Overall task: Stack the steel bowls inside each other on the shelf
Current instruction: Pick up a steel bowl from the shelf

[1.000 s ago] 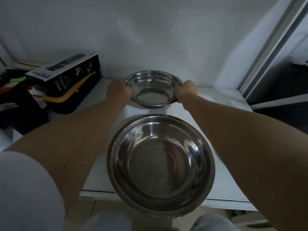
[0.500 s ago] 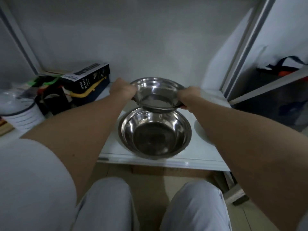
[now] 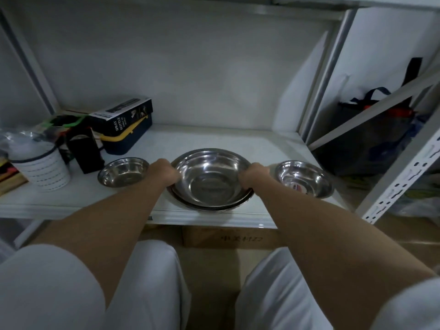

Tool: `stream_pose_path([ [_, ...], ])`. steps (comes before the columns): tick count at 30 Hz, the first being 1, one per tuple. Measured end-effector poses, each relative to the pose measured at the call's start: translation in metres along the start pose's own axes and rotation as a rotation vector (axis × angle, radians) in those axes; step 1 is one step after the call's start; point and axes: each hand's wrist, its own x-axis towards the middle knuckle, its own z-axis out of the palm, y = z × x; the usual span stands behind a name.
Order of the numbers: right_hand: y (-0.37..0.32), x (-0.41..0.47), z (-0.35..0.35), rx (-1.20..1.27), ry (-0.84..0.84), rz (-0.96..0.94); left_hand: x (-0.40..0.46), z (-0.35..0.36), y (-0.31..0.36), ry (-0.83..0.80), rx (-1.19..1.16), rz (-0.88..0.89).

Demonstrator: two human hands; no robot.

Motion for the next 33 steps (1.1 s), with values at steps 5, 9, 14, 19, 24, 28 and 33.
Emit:
stream_pose_path([
  [5,0.000,0.002,-0.001,-0.116,0.043,-0.007,0.011,0.011,0.001,0.050,0.110,0.015],
  [9,0.001,0.009,0.002,-0.161,0.056,0.002,0.016,0.015,0.003,0.069,0.179,0.033],
  [14,0.005,0.013,-0.014,-0.061,0.092,-0.007,0.016,0.023,0.029,0.090,0.152,0.104],
  [19,0.045,0.028,-0.058,-0.022,0.224,0.103,0.004,0.058,0.104,0.050,0.045,0.349],
  [24,0.111,0.044,-0.091,-0.030,0.289,0.268,-0.017,0.123,0.180,-0.069,-0.012,0.520],
  [28,0.144,0.057,-0.103,0.015,0.266,0.356,-0.017,0.166,0.211,-0.119,0.066,0.533],
  [33,0.150,0.066,-0.106,0.166,0.196,0.307,-0.014,0.187,0.222,-0.117,0.128,0.455],
])
